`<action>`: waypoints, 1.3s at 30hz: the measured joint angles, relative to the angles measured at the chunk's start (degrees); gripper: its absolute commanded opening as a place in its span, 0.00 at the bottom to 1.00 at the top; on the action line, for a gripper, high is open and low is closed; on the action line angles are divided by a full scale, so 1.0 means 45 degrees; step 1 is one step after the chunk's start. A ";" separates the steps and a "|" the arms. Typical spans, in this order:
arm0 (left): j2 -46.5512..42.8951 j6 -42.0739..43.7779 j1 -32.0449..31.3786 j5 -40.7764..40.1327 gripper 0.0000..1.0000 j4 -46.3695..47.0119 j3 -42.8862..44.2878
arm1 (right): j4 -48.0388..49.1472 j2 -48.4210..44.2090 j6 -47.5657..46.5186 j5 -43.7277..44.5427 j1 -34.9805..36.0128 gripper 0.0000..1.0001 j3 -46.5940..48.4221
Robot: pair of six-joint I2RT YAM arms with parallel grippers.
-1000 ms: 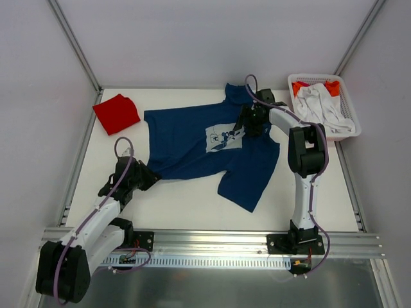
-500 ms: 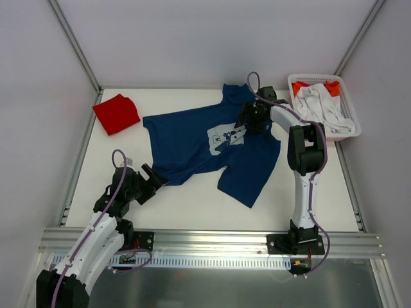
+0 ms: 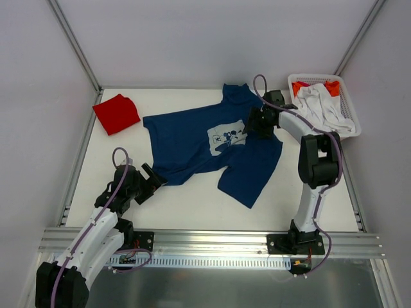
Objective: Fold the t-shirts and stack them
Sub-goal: Flatten out the tshirt, then grap the side of the flattened tshirt closest away from the robot with both arms
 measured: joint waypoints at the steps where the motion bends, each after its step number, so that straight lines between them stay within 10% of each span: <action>1: -0.0005 0.0010 0.0000 -0.0049 0.88 -0.0024 0.0000 | -0.0015 -0.0466 -0.0053 0.0083 0.0005 0.72 -0.0277; 39: 0.1763 0.1219 0.0005 -0.1962 0.89 -0.0287 0.1292 | -0.0447 -1.3576 0.1787 0.3492 0.4255 0.70 -1.1453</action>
